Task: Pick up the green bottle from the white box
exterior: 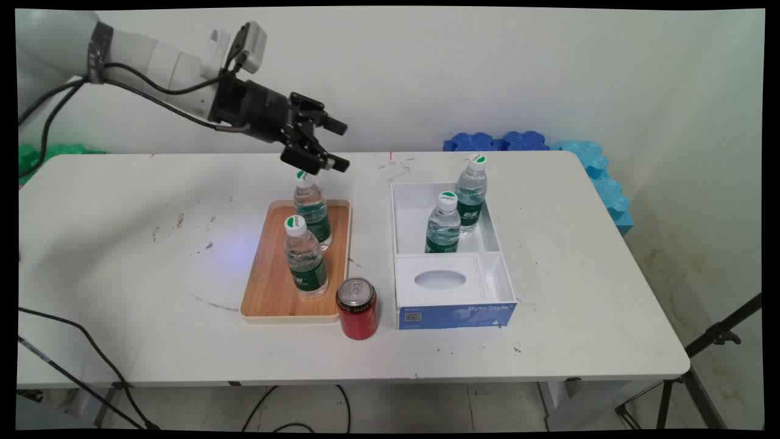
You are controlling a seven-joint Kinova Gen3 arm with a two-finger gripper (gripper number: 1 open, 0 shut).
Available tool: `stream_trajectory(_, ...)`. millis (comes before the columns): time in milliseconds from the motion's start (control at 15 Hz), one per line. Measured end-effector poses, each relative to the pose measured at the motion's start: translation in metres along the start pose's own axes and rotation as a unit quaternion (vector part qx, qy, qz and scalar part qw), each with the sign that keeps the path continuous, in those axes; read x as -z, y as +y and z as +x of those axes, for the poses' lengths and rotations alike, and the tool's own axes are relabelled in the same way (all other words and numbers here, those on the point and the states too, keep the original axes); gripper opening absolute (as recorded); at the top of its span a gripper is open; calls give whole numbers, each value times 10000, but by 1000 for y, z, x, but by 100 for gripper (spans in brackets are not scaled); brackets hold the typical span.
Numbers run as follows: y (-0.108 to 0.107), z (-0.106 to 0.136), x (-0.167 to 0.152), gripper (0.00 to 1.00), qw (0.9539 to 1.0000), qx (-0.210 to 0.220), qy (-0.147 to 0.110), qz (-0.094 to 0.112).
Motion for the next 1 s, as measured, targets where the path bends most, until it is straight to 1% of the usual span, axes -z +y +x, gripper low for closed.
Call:
stream_trajectory(267,26,15,-21,100,9999,120,10,-32)
stream_trajectory(533,47,20,-52,100,9997,237,-103,2)
stream_trajectory(733,57,20,-80,100,9993,315,-208,12)
stream_trajectory(1000,64,20,-117,100,9989,369,-305,9)
